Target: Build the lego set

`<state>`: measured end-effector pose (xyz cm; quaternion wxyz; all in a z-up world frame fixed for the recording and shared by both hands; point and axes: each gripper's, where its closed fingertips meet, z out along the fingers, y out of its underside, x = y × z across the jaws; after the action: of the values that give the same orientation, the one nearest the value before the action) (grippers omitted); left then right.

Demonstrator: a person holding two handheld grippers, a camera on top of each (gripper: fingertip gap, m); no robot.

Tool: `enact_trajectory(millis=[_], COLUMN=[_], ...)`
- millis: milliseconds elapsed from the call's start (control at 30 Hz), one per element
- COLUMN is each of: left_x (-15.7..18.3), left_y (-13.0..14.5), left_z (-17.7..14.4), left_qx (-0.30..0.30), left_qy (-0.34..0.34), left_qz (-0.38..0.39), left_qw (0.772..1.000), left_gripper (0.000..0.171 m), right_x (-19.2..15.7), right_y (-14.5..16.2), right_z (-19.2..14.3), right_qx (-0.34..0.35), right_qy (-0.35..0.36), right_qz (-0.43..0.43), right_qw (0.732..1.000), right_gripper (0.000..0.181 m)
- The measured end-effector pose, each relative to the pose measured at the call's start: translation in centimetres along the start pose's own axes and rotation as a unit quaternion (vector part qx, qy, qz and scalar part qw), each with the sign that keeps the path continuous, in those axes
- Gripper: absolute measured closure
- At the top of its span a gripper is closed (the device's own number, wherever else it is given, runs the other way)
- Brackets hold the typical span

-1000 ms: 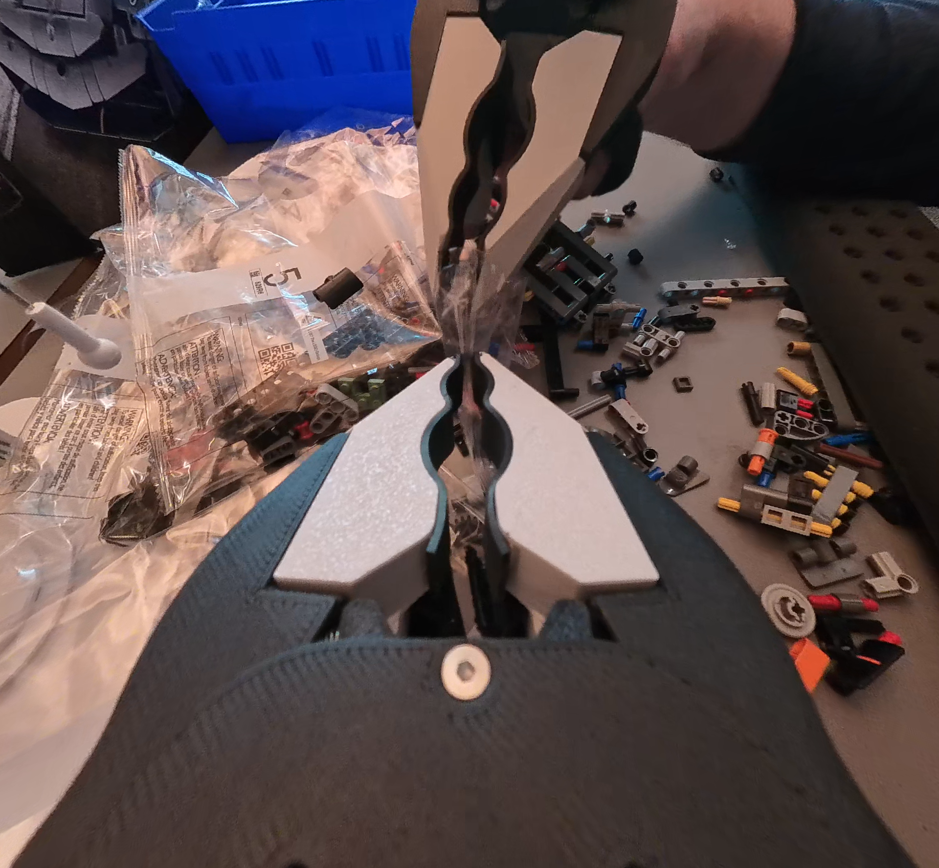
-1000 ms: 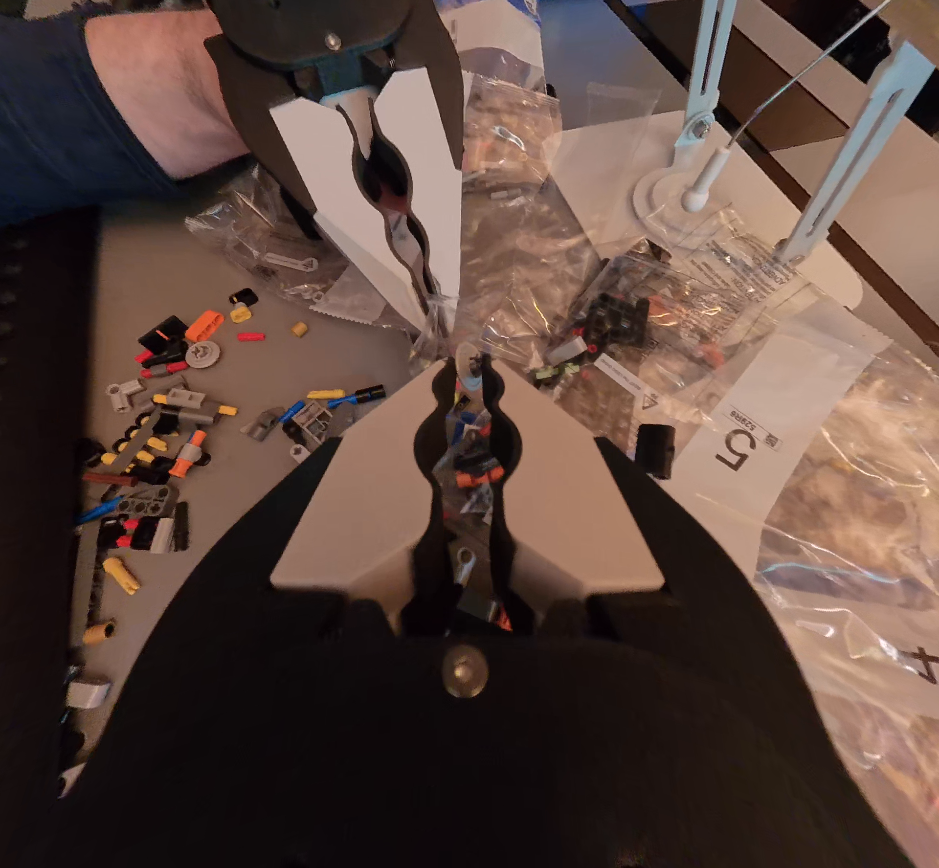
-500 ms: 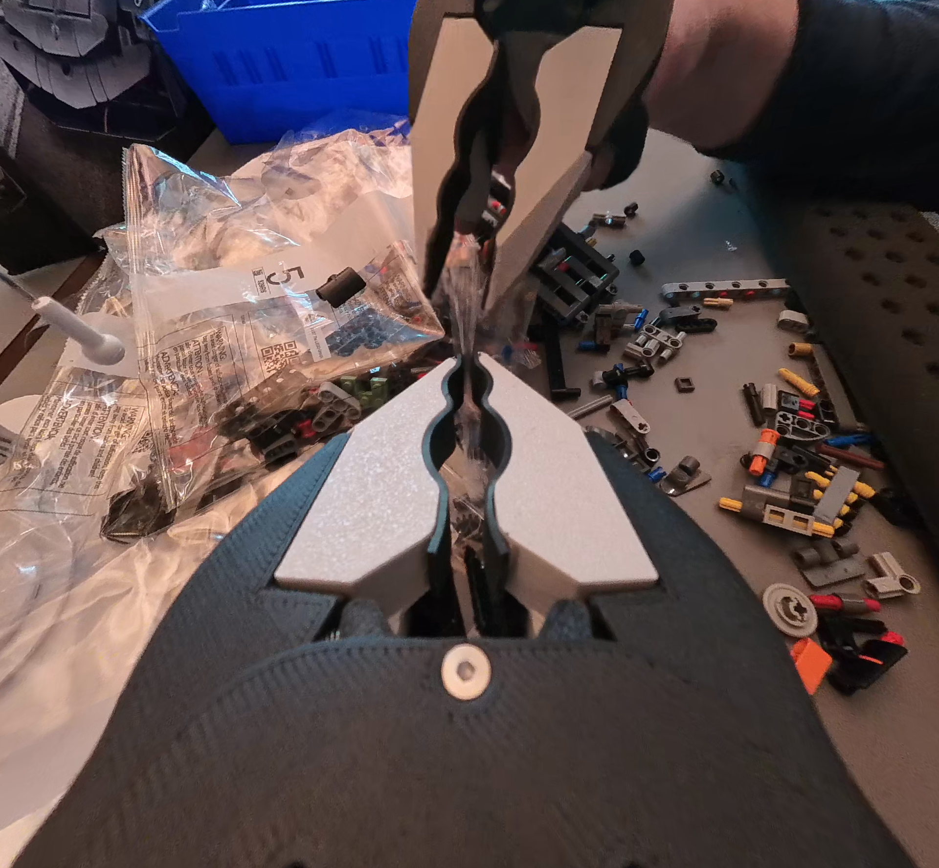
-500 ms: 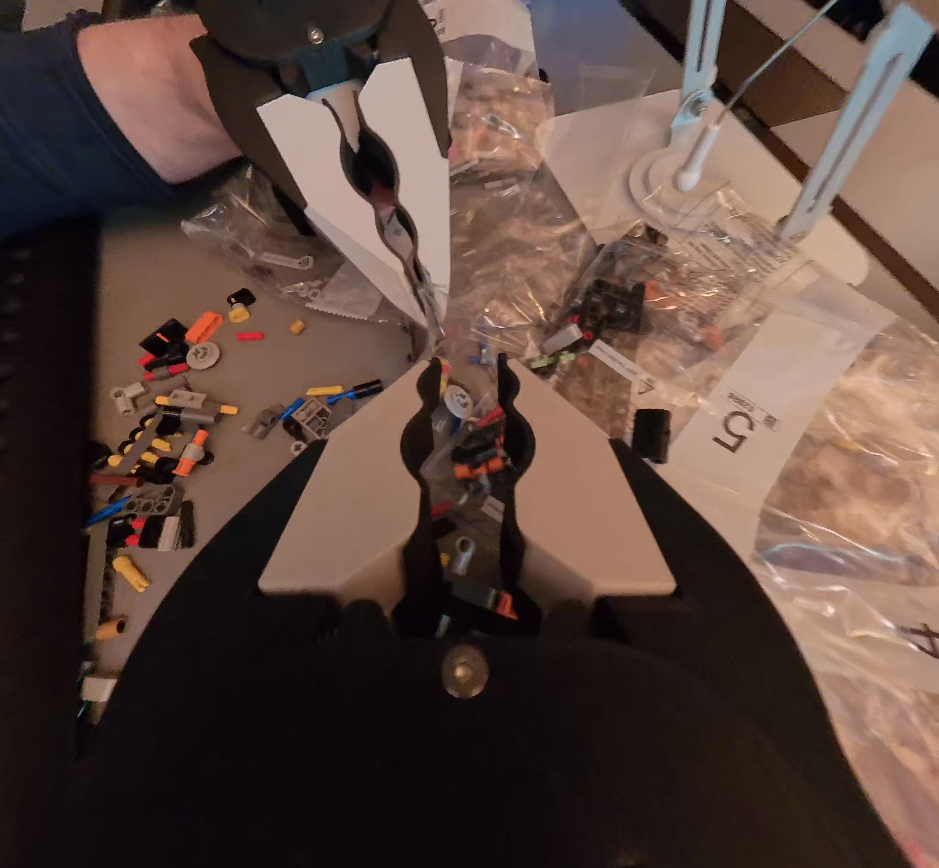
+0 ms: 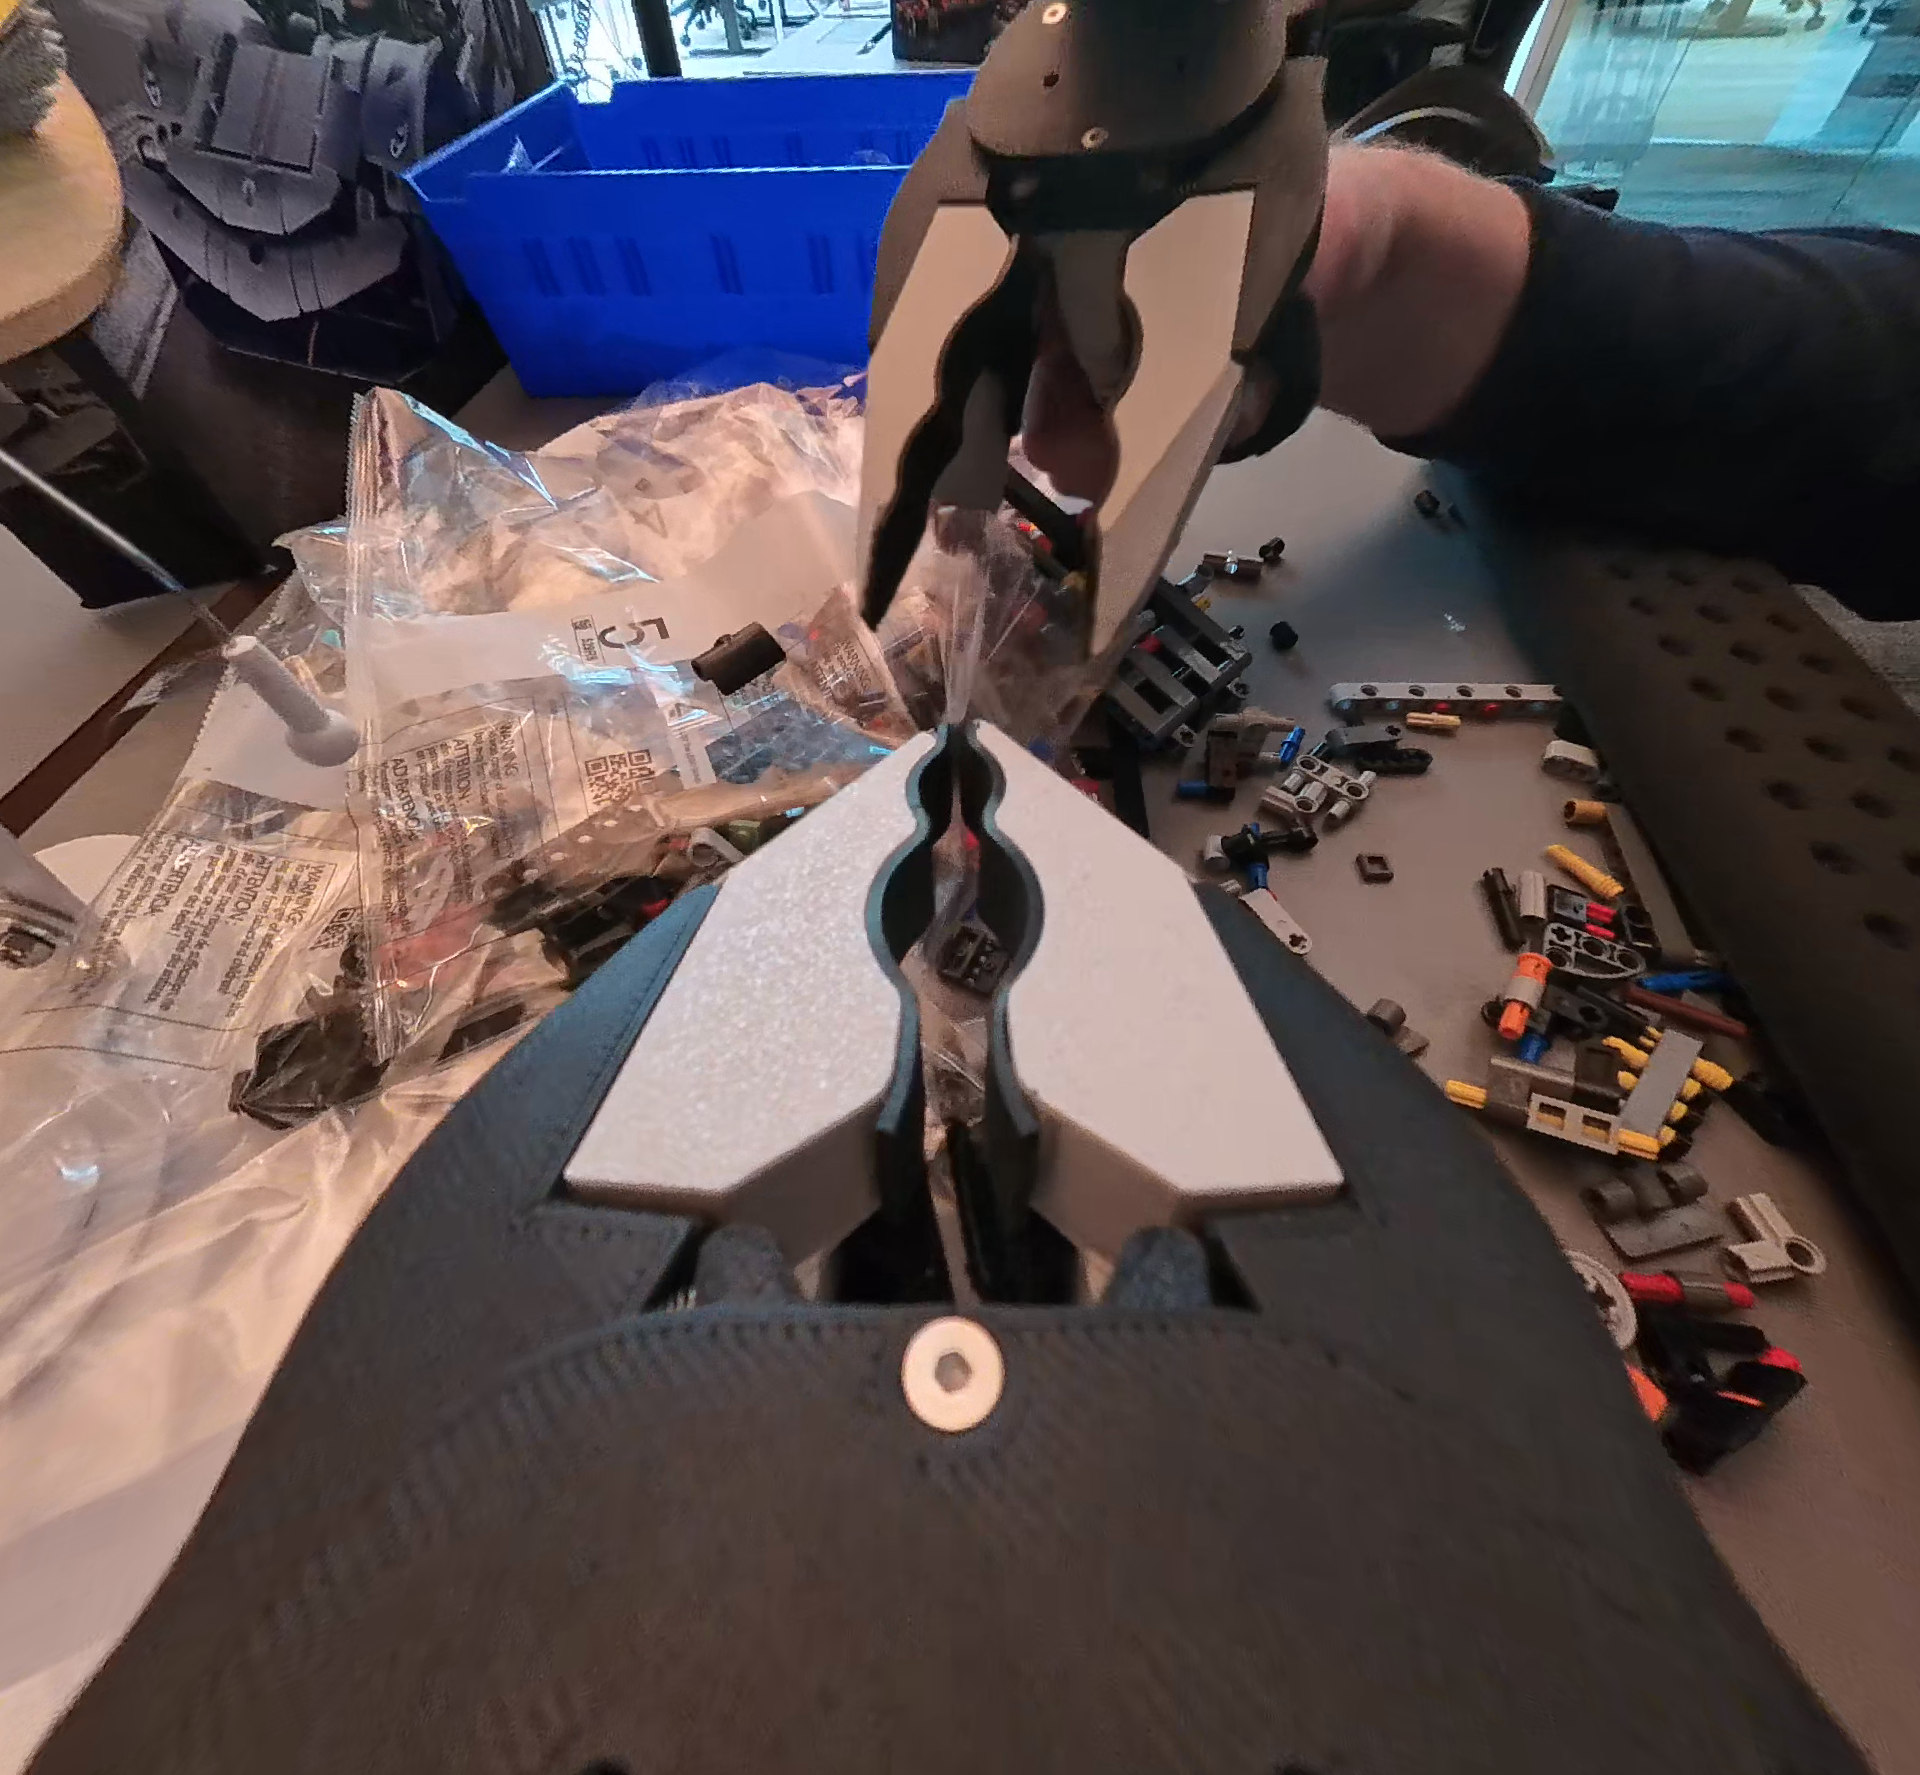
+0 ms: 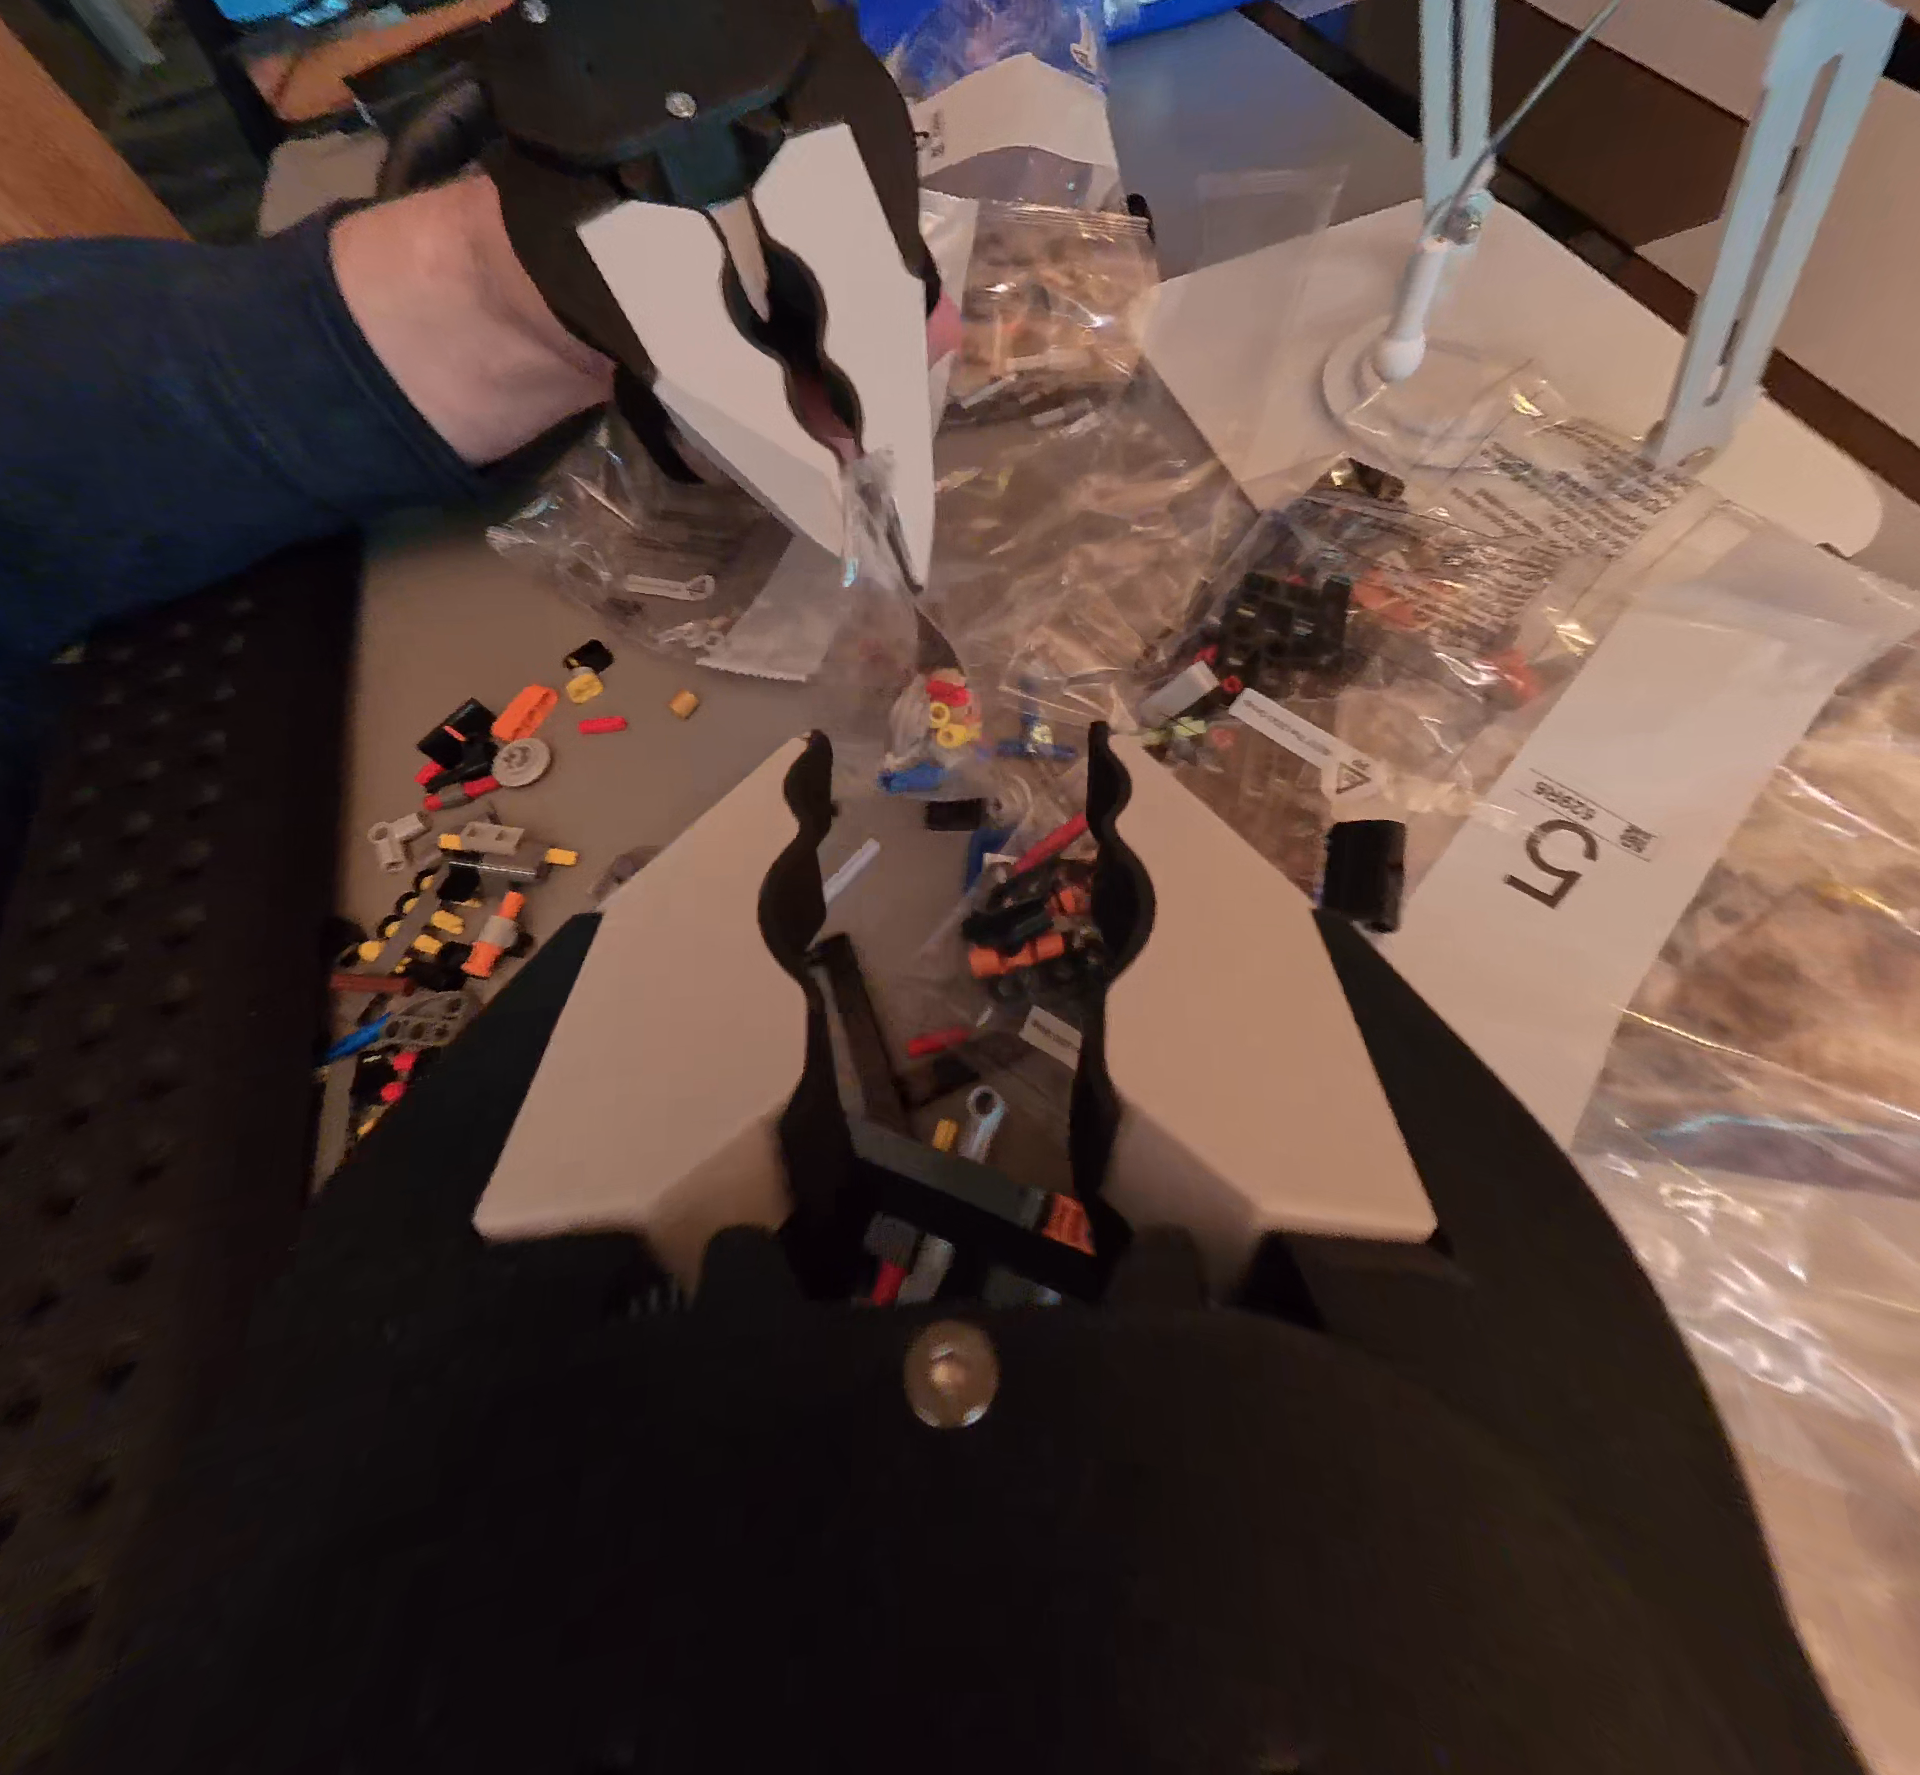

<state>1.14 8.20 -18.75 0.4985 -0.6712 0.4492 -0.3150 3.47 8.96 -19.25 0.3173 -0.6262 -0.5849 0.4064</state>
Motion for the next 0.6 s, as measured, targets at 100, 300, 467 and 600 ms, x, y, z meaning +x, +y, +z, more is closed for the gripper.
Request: enact_trajectory(millis=[100, 300, 467, 600], left_x=[-0.1, -0.1, -0.2, -0.2], left_y=[-0.1, -0.7, -0.7, -0.5], left_z=[0.0, -0.1, -0.2, -0.1], left_qx=[0.004, 0.019, 0.02, 0.017], left_qy=[0.0, -0.001, -0.001, 0.001], left_qz=[-0.003, -0.01, -0.012, -0.016], left_qw=[1.0, 1.0, 1.0, 1.0], left_gripper=[0.171, 0.171, 0.171, 0.171], right_x=[-0.6, -0.5, -0.3, -0.5], right_y=[-0.1, 0.9, -0.7, -1.4], right_z=[0.1, 1.2, 0.1, -0.4], right_qx=[0.004, -0.026, 0.012, 0.031], right_qy=[-0.018, -0.001, 0.015, 0.013], right_qz=[0.0, -0.03, -0.045, -0.043], right_qw=[1.0, 0.999, 0.999, 0.998], right_gripper=[0.131, 0.158, 0.181, 0.181])
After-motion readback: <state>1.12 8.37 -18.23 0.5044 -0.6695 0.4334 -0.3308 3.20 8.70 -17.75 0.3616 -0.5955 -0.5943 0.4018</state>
